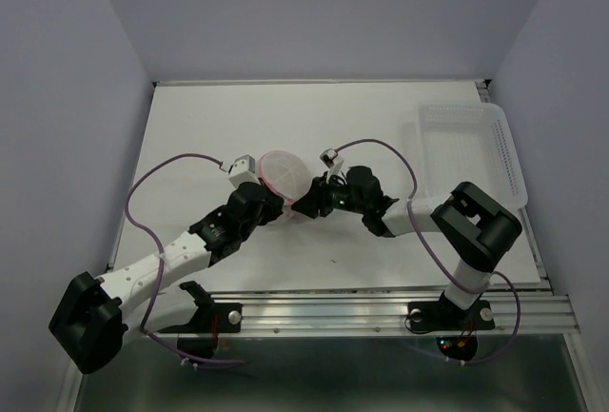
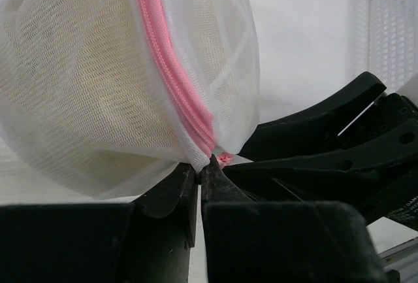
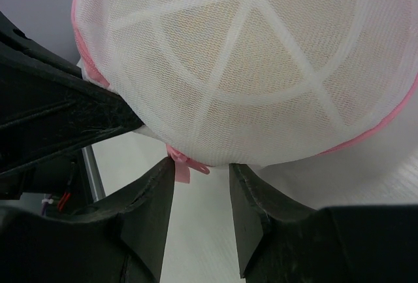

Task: Unzip the laundry bag and remove the bra

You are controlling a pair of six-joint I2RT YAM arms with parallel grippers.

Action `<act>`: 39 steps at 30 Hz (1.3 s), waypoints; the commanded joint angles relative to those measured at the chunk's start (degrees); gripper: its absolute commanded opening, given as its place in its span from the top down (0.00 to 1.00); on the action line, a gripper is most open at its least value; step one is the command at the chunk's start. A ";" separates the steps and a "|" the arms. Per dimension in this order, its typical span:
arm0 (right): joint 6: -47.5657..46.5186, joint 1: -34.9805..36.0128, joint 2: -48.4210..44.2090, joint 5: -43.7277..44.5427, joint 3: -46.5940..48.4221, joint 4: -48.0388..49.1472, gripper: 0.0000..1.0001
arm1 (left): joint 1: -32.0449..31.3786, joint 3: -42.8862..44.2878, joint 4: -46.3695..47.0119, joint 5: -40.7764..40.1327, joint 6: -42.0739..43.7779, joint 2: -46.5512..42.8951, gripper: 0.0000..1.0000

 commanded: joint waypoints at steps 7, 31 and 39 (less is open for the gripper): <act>-0.70 1.12 1.61 -1.28 3.17 2.77 0.68 | 0.11 -1.08 2.03 -0.01 -0.06 -2.10 1.00; -9.58 0.06 -12.28 10.62 -2.45 -14.20 0.95 | 2.40 -6.36 1.59 1.30 -0.67 -6.49 1.00; -6.42 1.29 -6.57 1.18 -1.23 -4.54 0.70 | 2.40 -3.54 2.12 3.77 0.03 -5.27 1.00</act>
